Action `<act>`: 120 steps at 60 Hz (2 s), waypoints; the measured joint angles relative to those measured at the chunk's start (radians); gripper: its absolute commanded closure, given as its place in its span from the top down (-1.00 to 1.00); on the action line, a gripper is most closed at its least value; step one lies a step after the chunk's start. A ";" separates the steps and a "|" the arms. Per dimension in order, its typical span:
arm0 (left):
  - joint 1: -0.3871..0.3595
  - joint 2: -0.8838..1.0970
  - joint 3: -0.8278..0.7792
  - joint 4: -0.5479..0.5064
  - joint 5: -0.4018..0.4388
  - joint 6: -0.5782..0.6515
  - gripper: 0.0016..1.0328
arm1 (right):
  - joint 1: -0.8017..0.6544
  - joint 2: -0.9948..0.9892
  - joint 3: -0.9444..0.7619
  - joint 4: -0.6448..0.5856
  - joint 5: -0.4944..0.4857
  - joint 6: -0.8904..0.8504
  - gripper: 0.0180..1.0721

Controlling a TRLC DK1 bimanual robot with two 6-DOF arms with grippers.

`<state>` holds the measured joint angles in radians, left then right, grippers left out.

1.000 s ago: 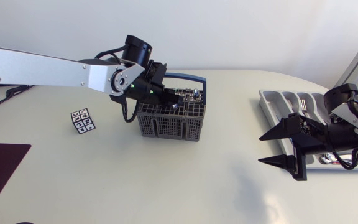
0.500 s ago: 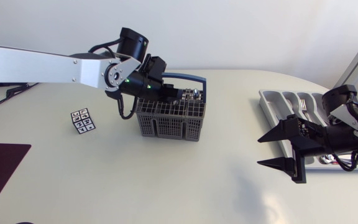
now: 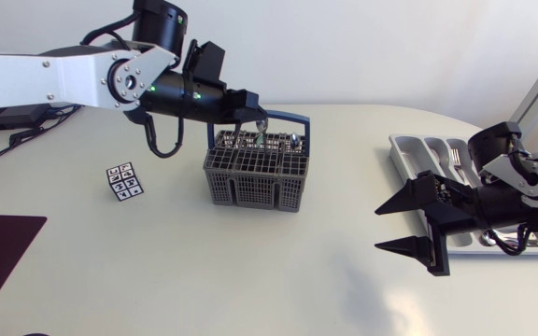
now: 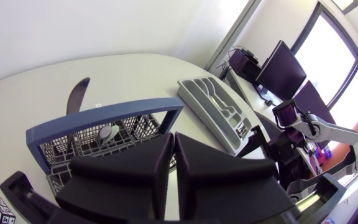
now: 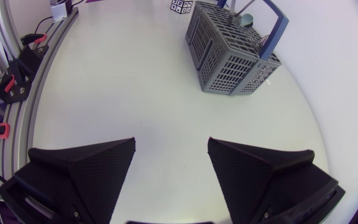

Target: Transfer all utensils from the basket to the drawer tray.

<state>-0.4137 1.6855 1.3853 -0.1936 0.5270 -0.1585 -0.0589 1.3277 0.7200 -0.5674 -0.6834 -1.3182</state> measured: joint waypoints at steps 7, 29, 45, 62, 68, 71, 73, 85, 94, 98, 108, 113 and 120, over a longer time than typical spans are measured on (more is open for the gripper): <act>0.021 -0.029 -0.003 0.000 0.023 -0.007 -0.89 | 0.018 0.000 0.008 0.004 0.000 0.025 0.60; 0.030 -0.120 -0.051 -0.058 0.124 0.012 -0.89 | 0.114 -0.021 0.047 0.104 -0.007 0.209 0.60; -0.035 -0.121 -0.086 -0.157 0.181 0.131 -0.89 | 0.264 -0.023 0.072 0.260 -0.016 0.430 0.60; -0.101 -0.121 -0.107 -0.244 0.246 0.236 -0.89 | 0.417 0.032 0.115 0.312 -0.031 0.562 0.36; -0.116 -0.122 -0.114 -0.256 0.264 0.247 -0.89 | 0.439 0.044 0.123 0.318 -0.046 0.583 0.19; -0.120 -0.122 -0.115 -0.259 0.274 0.250 -0.89 | 0.444 0.045 0.124 0.319 -0.054 0.587 0.12; -0.122 -0.122 -0.115 -0.260 0.281 0.251 -0.89 | 0.448 0.045 0.125 0.319 -0.054 0.590 0.12; -0.126 -0.122 -0.115 -0.269 0.304 0.265 -0.89 | 0.465 0.045 0.131 0.318 -0.081 0.597 -0.15; -0.126 -0.122 -0.115 -0.273 0.306 0.265 -0.89 | 0.471 0.045 0.133 0.318 -0.084 0.604 -0.40; -0.126 -0.122 -0.115 -0.273 0.306 0.265 -0.89 | 0.471 0.045 0.133 0.318 -0.091 0.605 -0.51; -0.126 -0.124 -0.116 -0.273 0.306 0.265 -0.89 | 0.477 0.045 0.133 0.318 -0.098 0.605 -0.84; -0.128 -0.126 -0.118 -0.277 0.307 0.265 -0.83 | 0.481 0.045 0.133 0.319 -0.098 0.613 -0.89; -0.133 -0.130 -0.122 -0.280 0.307 0.265 -0.67 | 0.483 0.045 0.133 0.319 -0.098 0.616 -0.89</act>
<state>-0.5465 1.5551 1.2629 -0.4736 0.8337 0.1066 0.4240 1.3731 0.8528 -0.2485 -0.7818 -0.7017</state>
